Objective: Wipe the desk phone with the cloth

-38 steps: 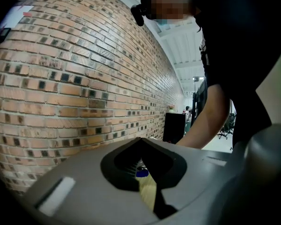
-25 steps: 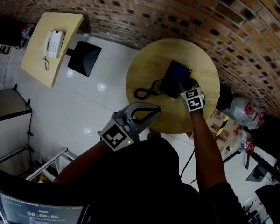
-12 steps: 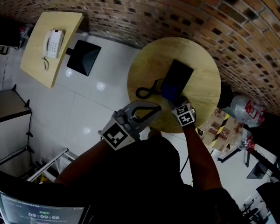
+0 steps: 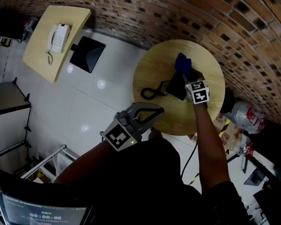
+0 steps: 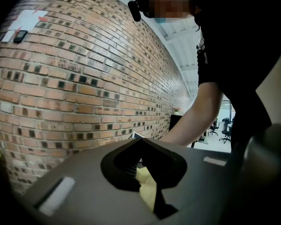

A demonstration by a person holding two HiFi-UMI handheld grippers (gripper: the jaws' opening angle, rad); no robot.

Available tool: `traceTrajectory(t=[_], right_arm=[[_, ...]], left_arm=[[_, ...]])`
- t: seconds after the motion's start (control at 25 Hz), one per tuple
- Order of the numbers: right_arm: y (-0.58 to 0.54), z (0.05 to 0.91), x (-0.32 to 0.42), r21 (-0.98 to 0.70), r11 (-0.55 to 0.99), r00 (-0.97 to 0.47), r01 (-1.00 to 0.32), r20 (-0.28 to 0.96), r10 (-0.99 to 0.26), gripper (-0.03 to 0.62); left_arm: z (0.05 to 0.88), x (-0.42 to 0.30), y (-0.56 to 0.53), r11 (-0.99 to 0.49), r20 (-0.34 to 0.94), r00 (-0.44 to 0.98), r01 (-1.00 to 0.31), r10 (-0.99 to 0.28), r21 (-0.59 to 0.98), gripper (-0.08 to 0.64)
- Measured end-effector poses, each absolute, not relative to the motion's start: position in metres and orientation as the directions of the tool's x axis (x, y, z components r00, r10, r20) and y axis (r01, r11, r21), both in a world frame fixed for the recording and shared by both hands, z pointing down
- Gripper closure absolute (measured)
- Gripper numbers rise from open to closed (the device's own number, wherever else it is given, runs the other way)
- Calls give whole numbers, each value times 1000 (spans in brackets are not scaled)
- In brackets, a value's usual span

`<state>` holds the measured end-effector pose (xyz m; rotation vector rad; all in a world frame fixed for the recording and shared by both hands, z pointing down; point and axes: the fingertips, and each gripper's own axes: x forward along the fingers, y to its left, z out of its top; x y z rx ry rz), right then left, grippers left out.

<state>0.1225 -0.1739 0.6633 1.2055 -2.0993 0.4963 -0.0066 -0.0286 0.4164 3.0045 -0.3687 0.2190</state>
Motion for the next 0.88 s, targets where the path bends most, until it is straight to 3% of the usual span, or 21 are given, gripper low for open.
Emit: traceTrajectory(t=[0.32, 0.64, 0.88], right_arm=[[-144, 692, 97, -7, 571, -378, -821, 756, -534, 505], [-68, 726, 52, -114, 619, -447, -777, 792, -415, 505], [-50, 728, 50, -151, 575, -454, -804, 781, -429, 505]], left_arm=[[421, -25, -32, -954, 167, 949, -286, -269, 92, 555], [424, -24, -33, -953, 180, 948, -283, -261, 109, 555], [432, -15, -28, -956, 204, 953, -255, -223, 146, 555]])
